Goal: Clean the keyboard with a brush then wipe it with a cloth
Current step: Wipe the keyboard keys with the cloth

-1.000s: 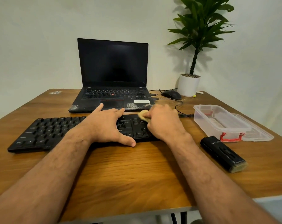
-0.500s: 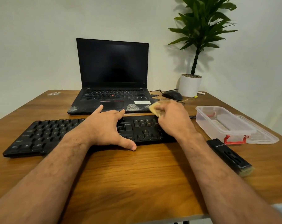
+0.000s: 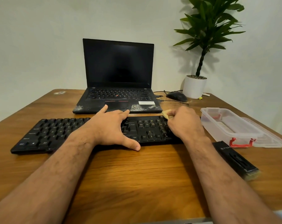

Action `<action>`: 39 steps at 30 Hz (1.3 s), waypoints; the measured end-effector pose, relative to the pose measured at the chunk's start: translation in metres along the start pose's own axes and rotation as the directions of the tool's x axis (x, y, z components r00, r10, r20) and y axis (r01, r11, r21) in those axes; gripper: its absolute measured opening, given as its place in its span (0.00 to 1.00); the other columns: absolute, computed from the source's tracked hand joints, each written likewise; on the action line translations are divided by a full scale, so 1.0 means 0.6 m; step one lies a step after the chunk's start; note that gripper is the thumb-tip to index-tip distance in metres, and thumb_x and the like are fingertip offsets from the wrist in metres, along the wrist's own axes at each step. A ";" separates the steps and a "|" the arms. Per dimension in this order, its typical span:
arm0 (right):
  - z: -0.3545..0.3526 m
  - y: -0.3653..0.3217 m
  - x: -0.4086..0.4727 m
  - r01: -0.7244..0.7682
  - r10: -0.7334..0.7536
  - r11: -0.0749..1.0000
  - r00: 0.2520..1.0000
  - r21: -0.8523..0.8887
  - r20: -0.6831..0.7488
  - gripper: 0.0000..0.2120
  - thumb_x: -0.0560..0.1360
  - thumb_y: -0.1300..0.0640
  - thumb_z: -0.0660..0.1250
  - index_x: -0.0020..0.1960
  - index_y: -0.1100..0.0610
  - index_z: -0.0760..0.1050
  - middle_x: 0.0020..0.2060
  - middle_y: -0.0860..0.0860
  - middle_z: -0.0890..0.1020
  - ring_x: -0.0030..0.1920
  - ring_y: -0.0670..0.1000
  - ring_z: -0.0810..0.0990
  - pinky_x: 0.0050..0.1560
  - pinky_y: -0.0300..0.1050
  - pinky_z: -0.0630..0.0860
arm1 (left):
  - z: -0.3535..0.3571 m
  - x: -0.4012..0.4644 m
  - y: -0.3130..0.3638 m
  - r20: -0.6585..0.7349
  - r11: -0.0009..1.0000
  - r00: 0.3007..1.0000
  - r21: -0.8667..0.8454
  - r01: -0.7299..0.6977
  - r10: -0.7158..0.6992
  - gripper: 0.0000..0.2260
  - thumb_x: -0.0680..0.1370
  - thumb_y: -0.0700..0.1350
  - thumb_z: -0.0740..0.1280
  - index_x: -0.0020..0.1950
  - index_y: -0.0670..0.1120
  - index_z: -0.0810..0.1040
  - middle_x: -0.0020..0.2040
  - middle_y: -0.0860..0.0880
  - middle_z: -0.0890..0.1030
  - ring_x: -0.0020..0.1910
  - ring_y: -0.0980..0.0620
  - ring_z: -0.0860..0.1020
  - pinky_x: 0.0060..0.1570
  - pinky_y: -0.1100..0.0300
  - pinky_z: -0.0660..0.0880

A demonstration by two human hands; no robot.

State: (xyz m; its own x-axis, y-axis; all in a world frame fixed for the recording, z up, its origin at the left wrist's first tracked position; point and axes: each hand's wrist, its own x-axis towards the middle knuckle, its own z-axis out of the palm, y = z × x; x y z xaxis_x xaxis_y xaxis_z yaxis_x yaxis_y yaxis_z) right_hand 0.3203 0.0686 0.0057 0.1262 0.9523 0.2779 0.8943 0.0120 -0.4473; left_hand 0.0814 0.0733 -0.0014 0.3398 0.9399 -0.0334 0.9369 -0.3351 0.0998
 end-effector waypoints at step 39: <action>0.015 0.014 -0.010 0.161 -0.168 0.979 0.985 -0.128 -0.047 0.13 0.81 0.54 0.63 0.63 0.47 0.81 0.62 0.51 0.77 0.64 0.51 0.73 0.69 0.53 0.71 | 0.009 0.004 -0.021 -0.018 0.999 0.999 -0.021 -0.037 0.036 0.69 0.48 0.86 0.57 0.82 0.53 0.48 0.80 0.52 0.60 0.78 0.53 0.59 0.78 0.45 0.39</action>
State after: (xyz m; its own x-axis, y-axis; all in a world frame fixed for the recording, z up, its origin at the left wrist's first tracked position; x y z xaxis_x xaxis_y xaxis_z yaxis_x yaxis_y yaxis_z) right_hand 0.3232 0.0656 -0.0074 -0.0059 0.9213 0.3888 0.9505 0.1259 -0.2841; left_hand 0.0708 0.0795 -0.0078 0.3721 0.9281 -0.0119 0.9218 -0.3680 0.1223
